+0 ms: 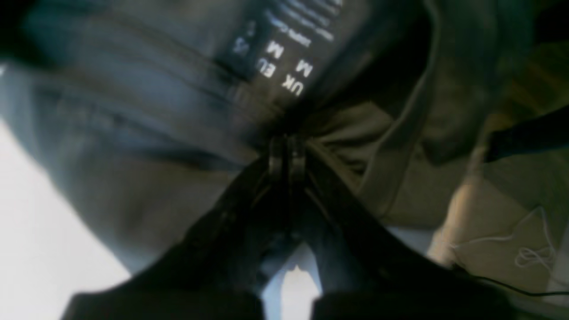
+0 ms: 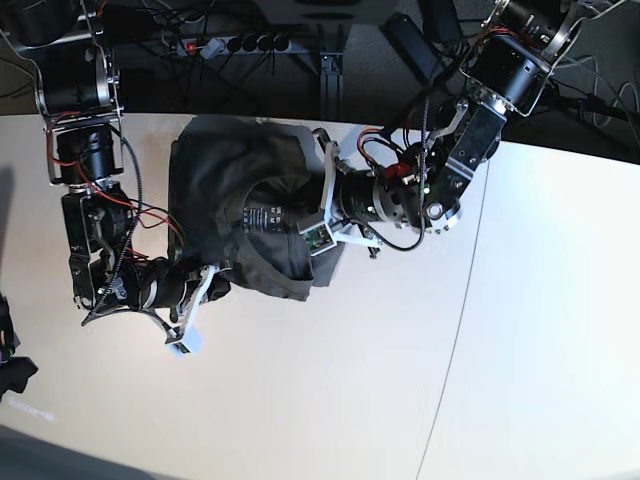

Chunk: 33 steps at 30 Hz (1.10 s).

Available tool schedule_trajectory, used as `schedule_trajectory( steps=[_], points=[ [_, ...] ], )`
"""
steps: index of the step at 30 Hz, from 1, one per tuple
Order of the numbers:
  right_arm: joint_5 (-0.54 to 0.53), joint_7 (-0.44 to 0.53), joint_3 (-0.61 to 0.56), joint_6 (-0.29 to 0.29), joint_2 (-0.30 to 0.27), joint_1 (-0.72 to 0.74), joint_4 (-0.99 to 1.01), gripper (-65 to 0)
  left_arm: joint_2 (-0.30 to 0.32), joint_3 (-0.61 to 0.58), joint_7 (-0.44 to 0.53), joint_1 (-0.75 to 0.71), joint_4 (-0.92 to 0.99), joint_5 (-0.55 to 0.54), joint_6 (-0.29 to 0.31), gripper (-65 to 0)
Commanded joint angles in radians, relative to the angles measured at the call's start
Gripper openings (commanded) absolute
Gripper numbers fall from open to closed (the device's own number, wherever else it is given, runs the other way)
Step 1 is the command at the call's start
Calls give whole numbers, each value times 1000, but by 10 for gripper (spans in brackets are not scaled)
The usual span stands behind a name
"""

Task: Fold the T-shirt properly
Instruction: 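Flip and press the folded bundle flat with both grippers, then release the folded shirt and withdraw both grippers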

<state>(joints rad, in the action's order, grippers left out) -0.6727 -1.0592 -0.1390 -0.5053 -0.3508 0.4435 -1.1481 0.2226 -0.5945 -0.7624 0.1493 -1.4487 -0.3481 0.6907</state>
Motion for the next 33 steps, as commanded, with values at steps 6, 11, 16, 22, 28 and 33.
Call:
schedule_trajectory(
  steps=[6,11,16,22,28,33],
  points=[
    [-270,-68,6,-65,-117,-90,-51,-650,68,8,125,149,105,69,7,-650],
    [-298,-71,7,-71,-126,-221,-166,-650,66,8,183,224,161,86,7,-650],
    [-282,-70,7,-74,-88,-306,-293,-650,31,8,183,239,163,76,7,-650],
    [-233,-71,49,-74,-84,-312,-353,-650,31,33,91,278,112,78,-66,-650],
    [-238,-105,210,-74,-130,-323,-377,-650,116,192,-114,276,-49,-89,-97,-650],
    [-281,-117,352,-74,-232,-447,-430,-650,220,310,-191,130,-191,-202,-96,-650]
  ],
)
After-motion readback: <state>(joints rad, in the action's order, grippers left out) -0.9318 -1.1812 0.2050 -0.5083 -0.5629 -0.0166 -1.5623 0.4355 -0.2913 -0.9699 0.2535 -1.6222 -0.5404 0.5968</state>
